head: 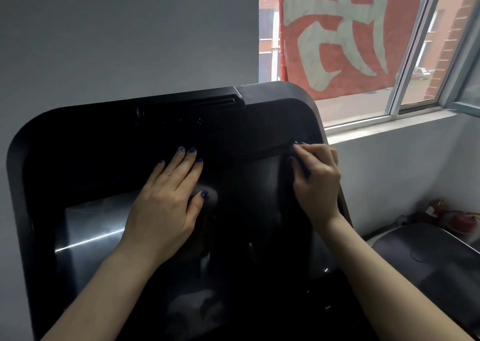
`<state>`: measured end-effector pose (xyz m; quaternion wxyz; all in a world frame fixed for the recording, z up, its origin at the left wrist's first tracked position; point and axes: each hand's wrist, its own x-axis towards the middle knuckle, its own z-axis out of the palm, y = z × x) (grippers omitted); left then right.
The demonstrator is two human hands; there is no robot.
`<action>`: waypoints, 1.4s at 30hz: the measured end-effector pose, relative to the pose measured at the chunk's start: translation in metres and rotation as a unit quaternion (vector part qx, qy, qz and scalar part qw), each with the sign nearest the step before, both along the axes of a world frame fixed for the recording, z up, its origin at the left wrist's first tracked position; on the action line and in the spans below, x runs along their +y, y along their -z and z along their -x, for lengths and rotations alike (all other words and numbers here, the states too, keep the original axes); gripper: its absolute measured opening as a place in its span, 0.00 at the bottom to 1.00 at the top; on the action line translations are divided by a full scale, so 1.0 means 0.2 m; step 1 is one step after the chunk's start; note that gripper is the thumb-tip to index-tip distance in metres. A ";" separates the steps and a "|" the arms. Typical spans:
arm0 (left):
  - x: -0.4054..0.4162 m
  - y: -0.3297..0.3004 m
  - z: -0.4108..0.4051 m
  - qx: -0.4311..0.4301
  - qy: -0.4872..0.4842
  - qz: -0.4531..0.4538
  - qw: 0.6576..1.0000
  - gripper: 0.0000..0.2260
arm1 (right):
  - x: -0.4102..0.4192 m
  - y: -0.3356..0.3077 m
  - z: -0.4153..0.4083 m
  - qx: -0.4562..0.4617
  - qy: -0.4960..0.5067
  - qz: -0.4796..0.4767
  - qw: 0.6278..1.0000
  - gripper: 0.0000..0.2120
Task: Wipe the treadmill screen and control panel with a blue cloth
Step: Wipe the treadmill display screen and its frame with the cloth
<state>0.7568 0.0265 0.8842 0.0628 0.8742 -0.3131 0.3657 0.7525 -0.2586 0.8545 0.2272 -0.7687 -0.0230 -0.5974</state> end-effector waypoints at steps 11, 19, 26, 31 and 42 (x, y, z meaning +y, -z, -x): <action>0.22 0.01 0.09 -0.021 -0.041 -0.029 0.999 0.26 | -0.05 0.05 0.08 0.035 -0.022 0.052 0.998 0.13; 0.52 0.07 0.12 -0.019 -0.104 -0.021 0.994 0.27 | -0.04 0.04 0.07 0.011 -0.041 0.054 0.998 0.08; 0.52 0.08 0.12 -0.034 -0.101 -0.015 0.994 0.28 | 0.03 0.01 0.03 -0.007 -0.028 0.033 0.999 0.06; 0.53 0.09 0.12 -0.044 -0.102 -0.017 0.994 0.26 | -0.04 0.03 0.07 0.020 -0.058 0.092 0.994 0.09; 0.57 0.11 0.15 -0.080 -0.111 -0.015 0.991 0.23 | -0.03 -0.01 0.07 0.047 -0.020 0.145 0.988 0.13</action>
